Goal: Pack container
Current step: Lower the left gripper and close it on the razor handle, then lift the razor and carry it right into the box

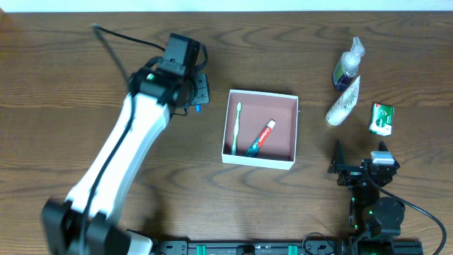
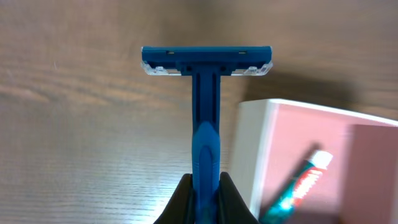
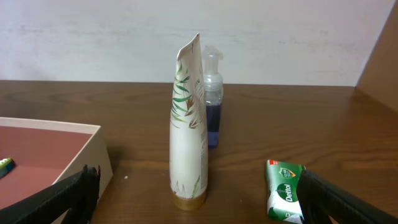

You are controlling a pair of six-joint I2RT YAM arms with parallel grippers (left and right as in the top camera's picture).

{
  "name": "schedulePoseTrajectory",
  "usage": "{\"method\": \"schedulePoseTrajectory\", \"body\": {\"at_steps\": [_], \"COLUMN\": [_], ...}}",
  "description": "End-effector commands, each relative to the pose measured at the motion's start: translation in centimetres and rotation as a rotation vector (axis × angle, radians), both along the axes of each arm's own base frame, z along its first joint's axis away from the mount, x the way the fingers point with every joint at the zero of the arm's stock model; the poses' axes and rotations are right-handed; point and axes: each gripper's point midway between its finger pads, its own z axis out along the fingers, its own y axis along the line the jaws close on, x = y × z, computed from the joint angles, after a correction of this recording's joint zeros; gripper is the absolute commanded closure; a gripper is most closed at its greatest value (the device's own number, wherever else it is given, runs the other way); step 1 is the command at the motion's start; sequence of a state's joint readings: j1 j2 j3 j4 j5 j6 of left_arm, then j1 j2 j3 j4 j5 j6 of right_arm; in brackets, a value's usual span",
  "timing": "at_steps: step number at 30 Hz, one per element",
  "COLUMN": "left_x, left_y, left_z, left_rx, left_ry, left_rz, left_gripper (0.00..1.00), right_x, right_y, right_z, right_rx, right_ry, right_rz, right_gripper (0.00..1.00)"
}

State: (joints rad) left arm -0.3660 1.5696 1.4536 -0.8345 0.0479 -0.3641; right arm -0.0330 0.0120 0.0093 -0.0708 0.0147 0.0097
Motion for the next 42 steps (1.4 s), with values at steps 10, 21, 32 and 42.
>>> {"method": "schedulePoseTrajectory", "body": {"at_steps": [10,21,32,42], "left_x": [-4.1,-3.9,-3.8,-3.8], "left_y": [-8.8,-10.6,-10.7,-10.5], "left_z": [-0.4,-7.9,-10.0,-14.4], "left_rx": [0.031,0.062,0.087,0.141], "left_ry": [-0.013,0.176,0.217,0.303], "left_rz": [-0.232,-0.243,-0.246,-0.244], "left_gripper": [0.94,0.94,0.93,0.93], "right_x": [0.0,0.0,0.0,0.0], "right_y": [0.3,0.3,0.3,0.3], "right_z": [-0.1,-0.1,-0.1,-0.1], "right_rx": [-0.015,-0.015,-0.015,-0.015], "right_ry": [0.001,0.001,0.001,0.001], "right_rz": [0.015,0.015,0.015,0.015], "right_gripper": [0.01,0.01,0.01,0.01]}}
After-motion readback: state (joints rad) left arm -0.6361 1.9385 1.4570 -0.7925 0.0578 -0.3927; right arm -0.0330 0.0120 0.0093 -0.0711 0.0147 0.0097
